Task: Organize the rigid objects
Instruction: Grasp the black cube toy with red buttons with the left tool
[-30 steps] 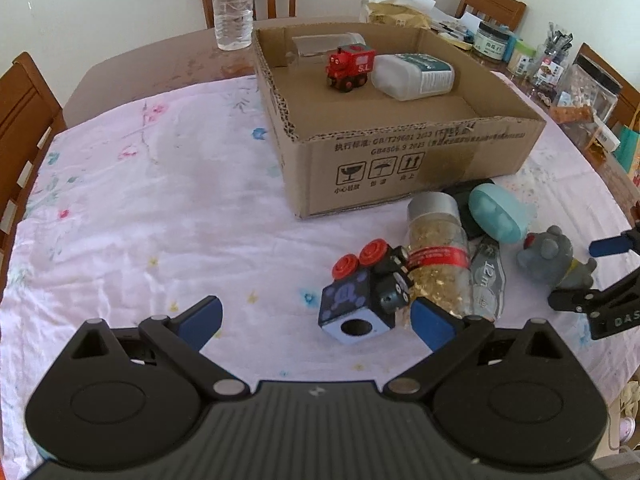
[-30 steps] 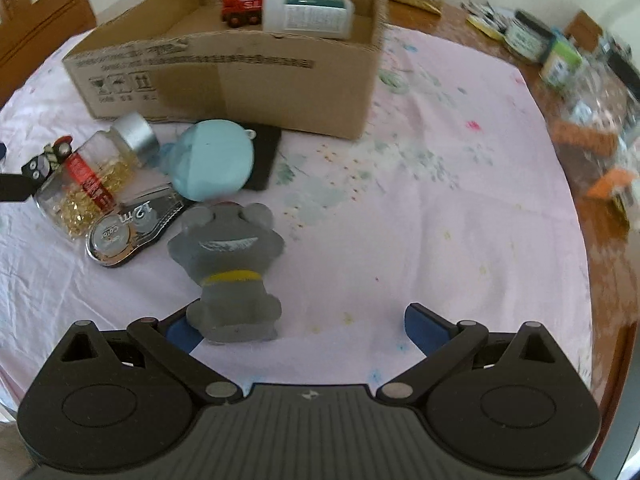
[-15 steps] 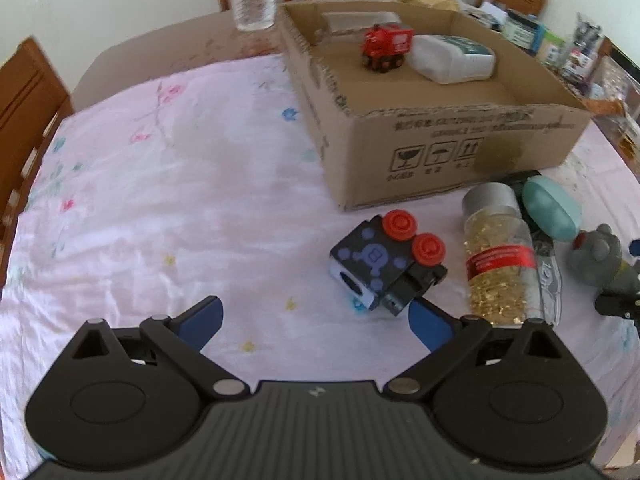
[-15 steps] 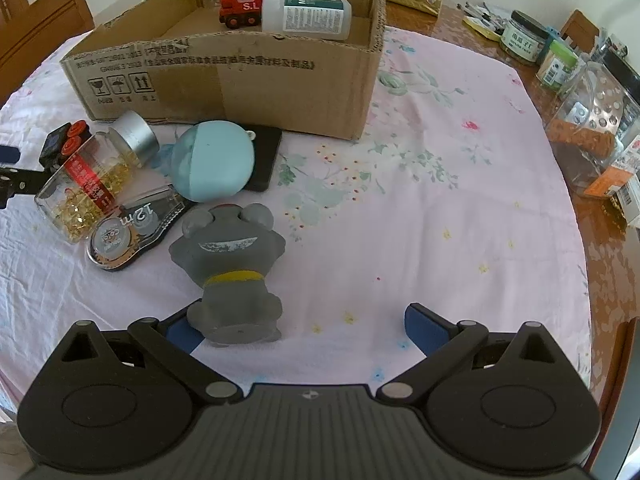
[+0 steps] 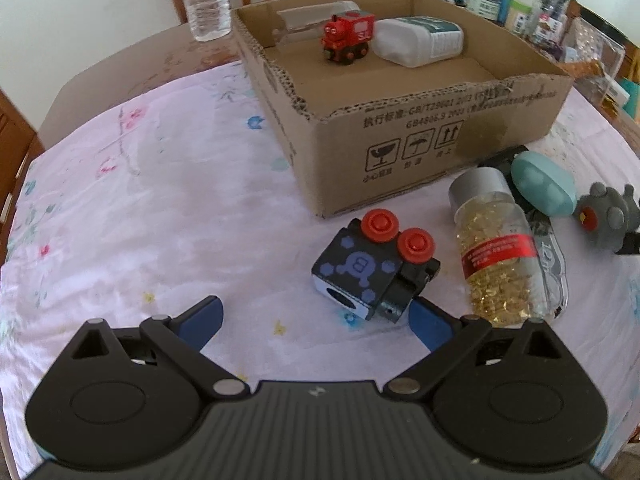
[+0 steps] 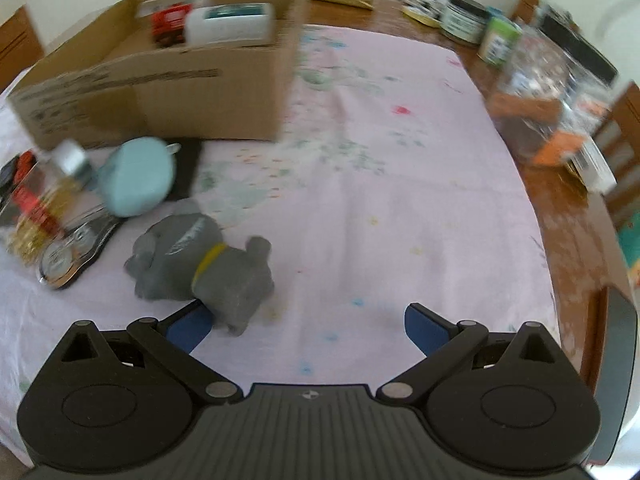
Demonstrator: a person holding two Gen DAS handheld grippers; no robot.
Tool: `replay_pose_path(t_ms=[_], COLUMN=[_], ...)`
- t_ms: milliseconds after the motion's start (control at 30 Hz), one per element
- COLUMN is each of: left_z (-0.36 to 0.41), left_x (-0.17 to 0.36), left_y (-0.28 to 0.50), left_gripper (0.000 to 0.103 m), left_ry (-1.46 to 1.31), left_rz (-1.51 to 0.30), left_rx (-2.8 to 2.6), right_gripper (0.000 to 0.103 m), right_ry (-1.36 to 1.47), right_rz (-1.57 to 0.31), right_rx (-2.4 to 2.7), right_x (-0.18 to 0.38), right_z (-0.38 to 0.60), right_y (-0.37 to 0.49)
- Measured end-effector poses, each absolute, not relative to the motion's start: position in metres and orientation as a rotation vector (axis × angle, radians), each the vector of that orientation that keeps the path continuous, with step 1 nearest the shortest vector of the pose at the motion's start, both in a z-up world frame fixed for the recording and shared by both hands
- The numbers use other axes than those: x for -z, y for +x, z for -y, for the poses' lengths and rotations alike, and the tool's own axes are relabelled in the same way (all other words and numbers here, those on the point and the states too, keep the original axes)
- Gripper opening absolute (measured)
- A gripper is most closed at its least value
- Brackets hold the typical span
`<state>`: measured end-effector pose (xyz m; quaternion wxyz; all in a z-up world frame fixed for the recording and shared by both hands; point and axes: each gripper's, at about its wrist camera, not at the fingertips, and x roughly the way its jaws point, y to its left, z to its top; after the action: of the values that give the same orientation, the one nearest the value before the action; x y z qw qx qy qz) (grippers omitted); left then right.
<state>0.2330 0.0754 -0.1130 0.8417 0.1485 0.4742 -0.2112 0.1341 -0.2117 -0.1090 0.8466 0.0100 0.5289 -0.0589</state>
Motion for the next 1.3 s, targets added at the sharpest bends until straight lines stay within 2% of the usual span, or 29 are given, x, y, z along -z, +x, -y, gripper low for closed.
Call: replay_pose_path(t_ms=[100,167,267,400,433,733,1033,1300], left_z=[-0.073,-0.072,-0.068,-0.062,-0.062,-0.069,-0.091,-0.091], left_x=[0.112,0.111,0.110,0.109,0.108,0.105,0.102,0.102], left_y=[0.235,0.235,0.236,0.238,0.239,0.233,0.222,0.222], left_gripper=[0.090,0.078,0.065,0.054,0.048,0.048,0.049,0.055], left_ry=[0.331,0.340,0.360,0.368,0.352,0.336,0.242,0.244], left_rz=[-0.983,-0.969,-0.942,-0.920,-0.920,-0.924,-0.961,-0.955], left_rx=[0.509,0.564,0.625,0.665,0.672,0.487,0.403,0.405], right_gripper=[0.103,0.103,0.103,0.103,0.103,0.103,0.103,0.103], right_ry=[0.047,0.037,0.035,0.038,0.040,0.025,0.115,0.141], right_rz=[-1.115,-1.109,-1.093,-1.081,-1.079,-1.098,-1.103,-1.086], right_rx=[0.119,0.103,0.102,0.110,0.113,0.099,0.230,0.078], right_x=[0.110,0.110,0.111,0.111,0.111,0.109,0.110,0.098], right_z=[0.209,0.201,0.195,0.190,0.189,0.165,0.194,0.153], right_y=[0.132,0.131,0.128,0.126,0.125,0.120,0.123,0.127])
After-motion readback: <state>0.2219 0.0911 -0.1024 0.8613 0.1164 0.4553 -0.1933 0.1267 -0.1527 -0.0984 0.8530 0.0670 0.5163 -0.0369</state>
